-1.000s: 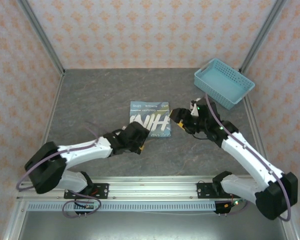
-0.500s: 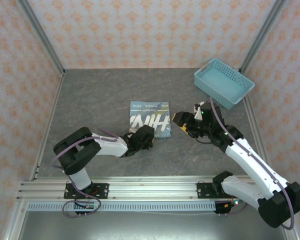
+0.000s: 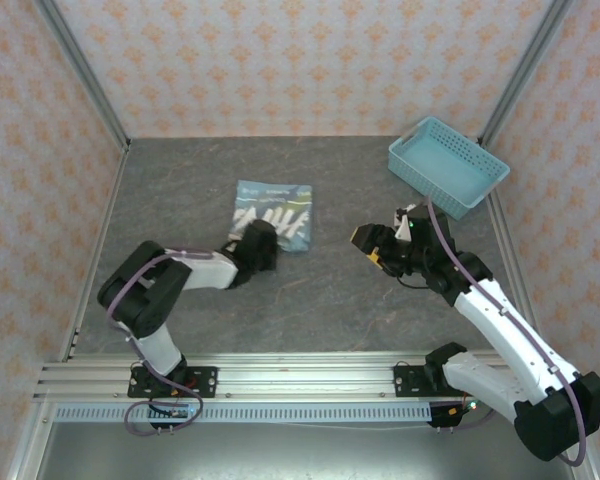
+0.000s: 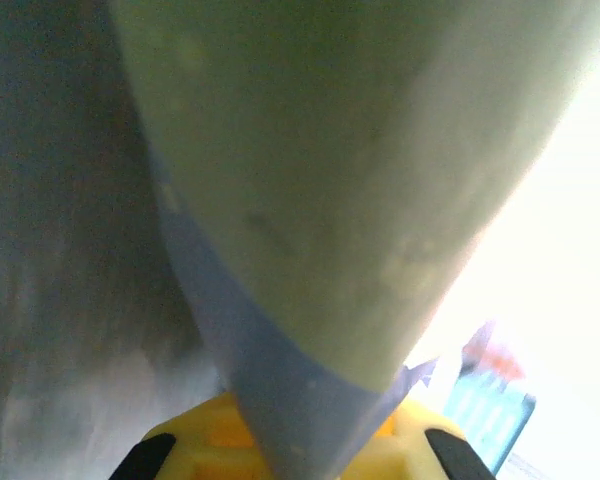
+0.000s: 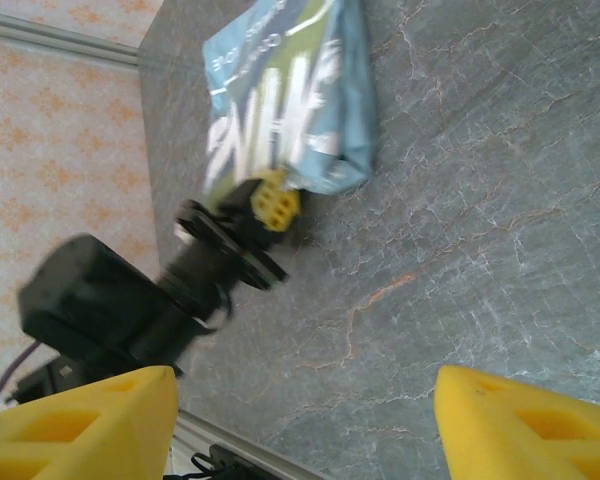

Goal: Fold and stack the t-shirts

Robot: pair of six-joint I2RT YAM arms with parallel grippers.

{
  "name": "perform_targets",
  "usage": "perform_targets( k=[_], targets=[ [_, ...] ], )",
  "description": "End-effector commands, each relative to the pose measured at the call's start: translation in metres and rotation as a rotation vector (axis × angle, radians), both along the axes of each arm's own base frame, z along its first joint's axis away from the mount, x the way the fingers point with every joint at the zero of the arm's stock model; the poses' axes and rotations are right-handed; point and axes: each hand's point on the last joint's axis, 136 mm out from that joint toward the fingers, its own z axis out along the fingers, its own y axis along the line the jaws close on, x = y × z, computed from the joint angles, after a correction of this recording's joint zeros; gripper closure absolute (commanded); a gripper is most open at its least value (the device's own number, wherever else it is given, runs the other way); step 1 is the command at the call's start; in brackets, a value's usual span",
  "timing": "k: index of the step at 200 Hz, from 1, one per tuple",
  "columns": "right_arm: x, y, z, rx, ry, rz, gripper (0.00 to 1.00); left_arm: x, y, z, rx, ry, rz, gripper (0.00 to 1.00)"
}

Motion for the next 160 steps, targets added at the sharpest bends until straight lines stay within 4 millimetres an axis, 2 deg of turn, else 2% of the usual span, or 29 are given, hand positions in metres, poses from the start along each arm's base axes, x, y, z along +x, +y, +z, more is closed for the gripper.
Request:
perform_targets(
  k=[1,18,54,62,64,71,94,122,160],
  targets=[
    [0.005,0.003,-0.001,0.001,-0.009,0.012,0.32,-0.004,0.056,-0.009,0.130,0.089,-0.077,1.00],
    [0.013,0.006,-0.003,0.006,-0.001,0.006,0.32,0.016,0.097,-0.006,0.164,0.111,-0.098,1.00],
    [0.032,0.014,-0.006,0.001,0.011,0.003,0.32,0.065,0.165,-0.009,0.210,0.155,-0.146,1.00],
    [0.036,0.016,-0.006,-0.002,0.014,0.004,0.32,0.076,0.179,-0.008,0.216,0.154,-0.145,1.00],
    [0.037,0.016,-0.006,-0.002,0.014,0.005,0.32,0.078,0.181,-0.015,0.216,0.170,-0.149,1.00],
    [0.041,0.017,-0.005,-0.006,0.014,0.005,0.32,0.087,0.191,-0.019,0.221,0.183,-0.158,1.00],
    [0.053,0.022,-0.003,-0.009,0.012,0.008,0.32,0.111,0.223,-0.021,0.276,0.260,-0.215,1.00],
    [0.066,0.028,-0.008,-0.026,0.027,0.014,0.32,0.132,0.244,-0.023,0.271,0.252,-0.196,1.00],
    [0.083,0.038,-0.009,-0.026,0.038,0.036,0.33,0.156,0.238,-0.025,0.193,0.183,-0.162,1.00]
  ],
)
